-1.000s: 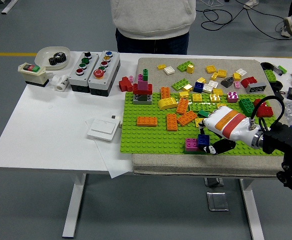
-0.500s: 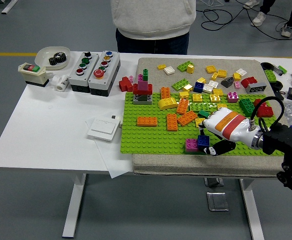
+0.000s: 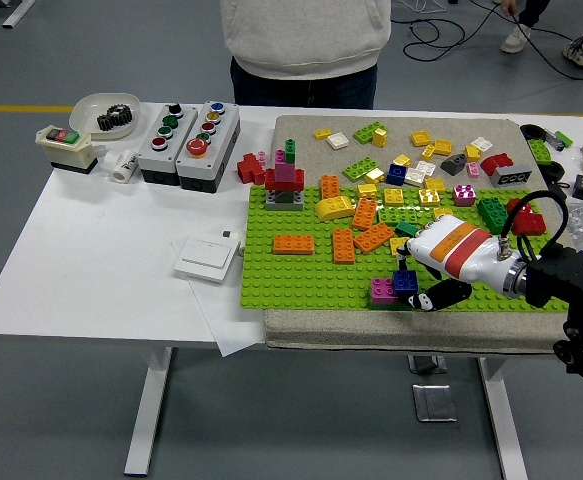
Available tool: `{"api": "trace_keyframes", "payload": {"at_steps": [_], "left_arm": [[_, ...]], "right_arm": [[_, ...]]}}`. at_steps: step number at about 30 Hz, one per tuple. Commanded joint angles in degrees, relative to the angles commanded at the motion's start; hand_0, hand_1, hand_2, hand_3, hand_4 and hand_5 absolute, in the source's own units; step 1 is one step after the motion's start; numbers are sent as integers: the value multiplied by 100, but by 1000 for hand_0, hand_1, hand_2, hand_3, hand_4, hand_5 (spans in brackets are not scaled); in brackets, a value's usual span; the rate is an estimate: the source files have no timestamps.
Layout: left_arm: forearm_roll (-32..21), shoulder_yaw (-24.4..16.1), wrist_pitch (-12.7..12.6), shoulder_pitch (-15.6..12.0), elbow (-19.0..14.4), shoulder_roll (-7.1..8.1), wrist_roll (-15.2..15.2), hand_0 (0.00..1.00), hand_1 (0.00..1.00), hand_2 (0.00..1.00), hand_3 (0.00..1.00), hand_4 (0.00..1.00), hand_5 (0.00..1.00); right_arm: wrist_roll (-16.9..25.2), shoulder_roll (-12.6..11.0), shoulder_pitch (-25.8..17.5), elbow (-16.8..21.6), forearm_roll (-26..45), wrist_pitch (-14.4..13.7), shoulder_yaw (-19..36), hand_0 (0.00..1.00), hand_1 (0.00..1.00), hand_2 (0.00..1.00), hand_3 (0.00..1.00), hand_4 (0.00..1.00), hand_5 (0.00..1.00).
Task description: Pick up the brick,pile it on top of brick,press brick,pick up the brick,pile it on top of brick,press brick
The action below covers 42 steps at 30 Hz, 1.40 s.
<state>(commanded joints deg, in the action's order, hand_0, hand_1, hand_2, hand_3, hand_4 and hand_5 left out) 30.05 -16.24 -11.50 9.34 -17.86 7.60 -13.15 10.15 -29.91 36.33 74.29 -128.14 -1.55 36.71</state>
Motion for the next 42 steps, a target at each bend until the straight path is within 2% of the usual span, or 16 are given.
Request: {"api": "trace_keyframes", "payload": {"at_steps": [20, 21, 26, 27, 32, 33, 42], "left_arm": [[-8, 5, 4, 19, -3, 4, 0, 709, 724, 761, 617, 726, 686], [-9, 8, 4, 20, -3, 5, 1, 709, 725, 761, 616, 725, 685], [-11, 10, 3, 24, -4, 5, 4, 709, 725, 761, 616, 725, 685], [-10, 9, 2, 24, -4, 5, 3, 707, 725, 761, 616, 725, 686], [-17, 13, 3, 24, -4, 6, 6, 707, 725, 761, 616, 725, 686], [-19, 14, 3, 24, -4, 7, 6, 708, 725, 760, 616, 725, 686], [-5, 9, 9, 23, -6, 6, 2, 705, 726, 760, 616, 725, 686]], "right_arm": [[43, -3, -3, 0, -45, 112, 67, 219, 110, 226, 543, 833, 527], [55, -5, -2, 1, -53, 137, 74, 228, 116, 227, 556, 902, 540], [65, -7, -10, 0, -82, 177, 102, 228, 116, 227, 556, 902, 540], [64, -5, -13, -2, -91, 181, 110, 238, 121, 227, 589, 974, 579], [49, 6, -40, -7, -159, 184, 197, 238, 121, 227, 589, 974, 579], [49, 6, -46, -7, -167, 177, 217, 248, 128, 220, 751, 998, 679], [-17, -4, -126, 40, -186, 162, 450, 257, 134, 220, 782, 998, 712]]}}
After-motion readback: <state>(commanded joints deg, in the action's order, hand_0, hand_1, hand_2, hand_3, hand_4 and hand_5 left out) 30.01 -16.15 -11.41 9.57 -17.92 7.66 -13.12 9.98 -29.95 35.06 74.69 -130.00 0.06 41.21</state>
